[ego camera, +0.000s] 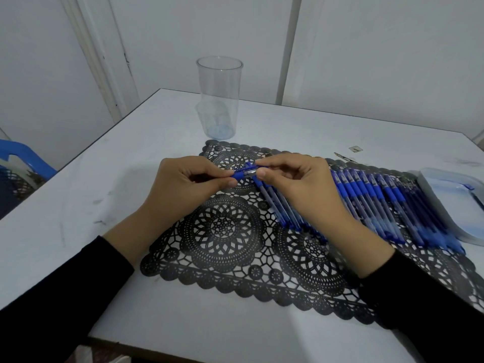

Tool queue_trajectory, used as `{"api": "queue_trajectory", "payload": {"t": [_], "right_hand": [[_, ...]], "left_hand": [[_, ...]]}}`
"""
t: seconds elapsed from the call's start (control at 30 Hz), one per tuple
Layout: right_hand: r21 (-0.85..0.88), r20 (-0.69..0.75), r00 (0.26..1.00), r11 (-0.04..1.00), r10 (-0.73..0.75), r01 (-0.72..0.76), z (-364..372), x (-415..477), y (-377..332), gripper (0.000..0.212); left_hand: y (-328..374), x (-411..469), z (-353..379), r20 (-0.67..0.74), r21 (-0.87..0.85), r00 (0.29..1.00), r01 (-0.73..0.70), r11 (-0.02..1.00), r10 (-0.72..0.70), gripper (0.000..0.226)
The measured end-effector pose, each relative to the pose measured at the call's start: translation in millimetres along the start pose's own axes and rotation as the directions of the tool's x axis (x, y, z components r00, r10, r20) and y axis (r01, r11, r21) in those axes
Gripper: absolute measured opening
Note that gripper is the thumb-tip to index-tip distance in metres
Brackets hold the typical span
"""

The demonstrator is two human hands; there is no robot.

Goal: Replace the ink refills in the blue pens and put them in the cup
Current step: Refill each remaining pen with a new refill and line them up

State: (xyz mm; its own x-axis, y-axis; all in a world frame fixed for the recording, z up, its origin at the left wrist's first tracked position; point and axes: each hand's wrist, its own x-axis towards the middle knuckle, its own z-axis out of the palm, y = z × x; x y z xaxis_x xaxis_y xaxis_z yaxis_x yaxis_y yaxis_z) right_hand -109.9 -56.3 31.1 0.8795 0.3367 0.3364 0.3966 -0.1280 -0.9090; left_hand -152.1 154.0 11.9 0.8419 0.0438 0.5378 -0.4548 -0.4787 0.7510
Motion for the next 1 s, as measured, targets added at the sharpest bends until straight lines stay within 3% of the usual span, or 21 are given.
{"api": "queue_trajectory", "payload": {"t": [1.0], "right_hand": [[0.126,-0.057,0.994,0.988,0.097,-0.089,7.4,-8.0,-5.3,0.022]], "left_hand": [[5.2,-4.0,7.5,-0.042,0.022,0.998,0.046,0.999,-0.045,0.017]]}}
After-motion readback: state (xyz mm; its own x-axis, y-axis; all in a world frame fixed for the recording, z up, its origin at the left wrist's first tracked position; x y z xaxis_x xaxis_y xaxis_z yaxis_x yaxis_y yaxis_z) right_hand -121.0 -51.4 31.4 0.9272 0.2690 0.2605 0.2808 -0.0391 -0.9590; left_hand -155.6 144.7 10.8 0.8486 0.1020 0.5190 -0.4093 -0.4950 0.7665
